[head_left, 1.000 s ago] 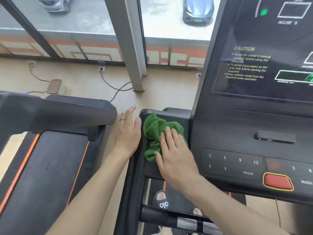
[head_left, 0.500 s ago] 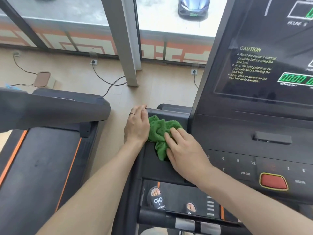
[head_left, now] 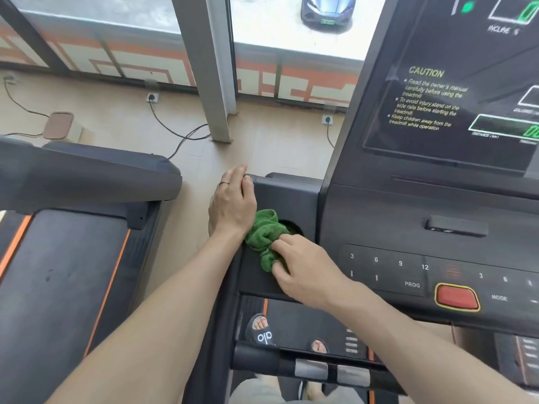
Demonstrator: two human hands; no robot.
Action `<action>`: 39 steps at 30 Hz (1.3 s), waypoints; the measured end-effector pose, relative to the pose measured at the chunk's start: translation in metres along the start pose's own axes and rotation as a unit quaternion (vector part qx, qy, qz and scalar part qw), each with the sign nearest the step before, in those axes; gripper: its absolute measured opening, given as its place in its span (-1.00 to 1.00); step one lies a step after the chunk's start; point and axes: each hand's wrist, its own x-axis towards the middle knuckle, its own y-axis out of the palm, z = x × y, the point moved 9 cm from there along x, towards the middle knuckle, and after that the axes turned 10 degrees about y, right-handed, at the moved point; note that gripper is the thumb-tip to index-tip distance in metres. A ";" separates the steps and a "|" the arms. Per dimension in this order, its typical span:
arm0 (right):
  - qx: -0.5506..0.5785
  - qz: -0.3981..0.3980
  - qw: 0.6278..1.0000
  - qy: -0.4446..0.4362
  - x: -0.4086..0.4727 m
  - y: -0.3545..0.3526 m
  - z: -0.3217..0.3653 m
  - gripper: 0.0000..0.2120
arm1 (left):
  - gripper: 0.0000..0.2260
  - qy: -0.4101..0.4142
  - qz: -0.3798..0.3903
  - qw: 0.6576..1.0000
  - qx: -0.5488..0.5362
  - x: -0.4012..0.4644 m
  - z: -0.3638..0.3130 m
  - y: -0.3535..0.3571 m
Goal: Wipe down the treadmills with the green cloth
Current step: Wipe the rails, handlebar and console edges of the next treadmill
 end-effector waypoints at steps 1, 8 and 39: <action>-0.046 -0.026 0.998 -0.022 -0.003 -0.003 0.003 -0.80 | -0.60 0.001 -0.003 1.000 -0.001 0.000 0.000 -0.001; -0.251 -0.106 0.962 -0.021 -0.014 -0.011 0.006 -0.78 | -0.60 -0.021 -0.021 1.000 -0.007 -0.004 0.006 -0.007; -0.155 -0.124 0.979 0.036 -0.062 0.026 0.018 -0.51 | -0.62 -0.067 -0.034 0.994 -0.074 -0.001 0.011 -0.007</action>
